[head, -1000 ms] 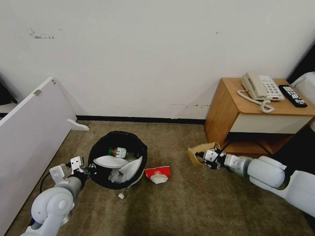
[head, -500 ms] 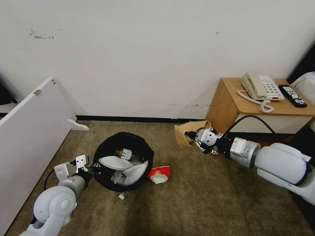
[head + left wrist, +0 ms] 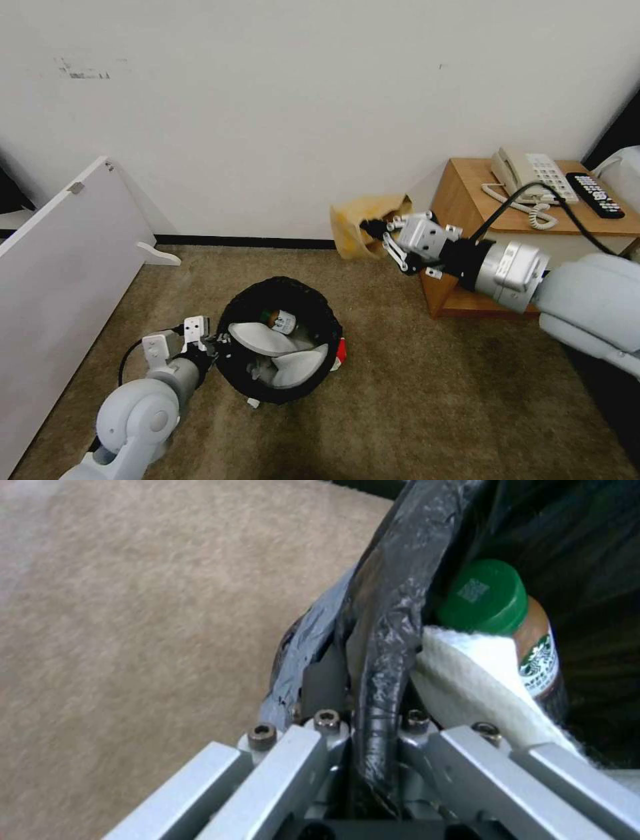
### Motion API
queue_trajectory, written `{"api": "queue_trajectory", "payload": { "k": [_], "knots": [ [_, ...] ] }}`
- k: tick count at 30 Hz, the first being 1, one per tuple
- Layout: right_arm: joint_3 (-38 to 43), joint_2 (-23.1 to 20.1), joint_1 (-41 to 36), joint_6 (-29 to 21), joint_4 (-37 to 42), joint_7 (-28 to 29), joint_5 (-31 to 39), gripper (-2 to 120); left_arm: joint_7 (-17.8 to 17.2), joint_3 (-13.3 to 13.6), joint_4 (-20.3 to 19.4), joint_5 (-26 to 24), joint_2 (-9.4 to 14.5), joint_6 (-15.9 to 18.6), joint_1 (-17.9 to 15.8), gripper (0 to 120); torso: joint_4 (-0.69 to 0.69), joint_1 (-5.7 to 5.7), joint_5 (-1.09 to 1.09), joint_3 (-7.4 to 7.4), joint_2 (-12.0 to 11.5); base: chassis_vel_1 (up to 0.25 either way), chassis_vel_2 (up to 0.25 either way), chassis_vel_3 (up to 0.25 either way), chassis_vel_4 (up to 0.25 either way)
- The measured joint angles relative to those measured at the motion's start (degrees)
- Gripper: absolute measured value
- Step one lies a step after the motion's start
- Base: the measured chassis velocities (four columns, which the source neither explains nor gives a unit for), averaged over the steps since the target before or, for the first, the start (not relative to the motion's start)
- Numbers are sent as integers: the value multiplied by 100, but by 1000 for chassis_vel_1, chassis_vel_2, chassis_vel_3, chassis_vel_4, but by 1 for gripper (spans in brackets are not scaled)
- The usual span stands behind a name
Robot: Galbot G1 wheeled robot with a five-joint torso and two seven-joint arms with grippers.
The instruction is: Pick up the trash bin and place the garbage on the floor into it.
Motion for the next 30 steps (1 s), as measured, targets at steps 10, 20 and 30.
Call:
{"api": "queue_trajectory", "payload": {
  "k": [10,20,30],
  "knots": [
    [-199,356,395,-5,105,-43,425,0,-52,271,39,32,-125,11,-265,1,0,0,1,0,0,0,0,0,0],
    [-322,504,346,4,185,-206,385,0,-238,403,95,-69,-325,72,-635,1,1,0,1,0,0,0,0,0,0],
    [-324,362,-31,-7,286,-241,224,0,-550,464,112,-549,-392,146,-1126,1,0,0,1,0,0,0,0,0,0]
  ]
}}
